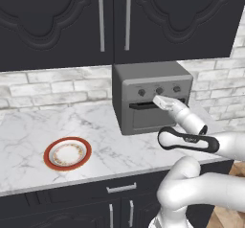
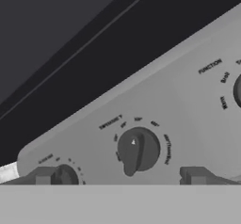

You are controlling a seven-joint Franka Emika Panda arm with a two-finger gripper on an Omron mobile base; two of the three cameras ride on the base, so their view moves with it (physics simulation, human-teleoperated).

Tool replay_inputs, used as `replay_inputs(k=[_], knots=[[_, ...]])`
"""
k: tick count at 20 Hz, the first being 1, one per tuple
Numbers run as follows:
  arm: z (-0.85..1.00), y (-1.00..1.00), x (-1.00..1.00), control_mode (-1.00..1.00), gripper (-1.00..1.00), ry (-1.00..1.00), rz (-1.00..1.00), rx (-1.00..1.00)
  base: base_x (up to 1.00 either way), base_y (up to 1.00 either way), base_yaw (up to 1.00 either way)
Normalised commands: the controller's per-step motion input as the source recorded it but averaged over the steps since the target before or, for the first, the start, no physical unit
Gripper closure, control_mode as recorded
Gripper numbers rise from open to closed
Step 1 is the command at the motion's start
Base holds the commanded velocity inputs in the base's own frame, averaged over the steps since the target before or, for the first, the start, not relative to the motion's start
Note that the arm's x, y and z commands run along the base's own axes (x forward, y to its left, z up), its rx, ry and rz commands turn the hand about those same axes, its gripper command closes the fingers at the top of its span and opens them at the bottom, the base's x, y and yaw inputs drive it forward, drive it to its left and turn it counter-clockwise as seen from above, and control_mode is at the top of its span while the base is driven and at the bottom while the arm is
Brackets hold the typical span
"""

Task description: Pull the toaster oven rack outwards. Pick up the baguette from the plate and place it on the toaster oven rack. Close the toaster oven door fully and set the temperature to the lowest setting.

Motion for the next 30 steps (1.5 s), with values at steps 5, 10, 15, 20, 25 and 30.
replay_inputs(k=[5,10,15,20,25,30], knots=[[0.06,0.03,-0.02,-1.00,-1.00,-0.03,-0.04,0.00,0.00,0.00,0.00],[0.03,0.04,0.00,-1.00,-1.00,-0.01,-0.07,0.00,0.00,0.00,0.00],[0.00,0.14,0.00,-1.00,-1.00,0.00,-0.08,0.00,0.00,0.00,0.00],[0.00,0.16,0.00,-1.00,-1.00,0.00,-0.07,0.00,0.00,0.00,0.00],[-0.01,0.11,0.00,-1.00,-1.00,0.00,-0.07,0.00,0.00,0.00,0.00],[-0.13,0.01,0.00,-1.00,-1.00,0.00,-0.06,0.00,0.00,0.00,0.00]])
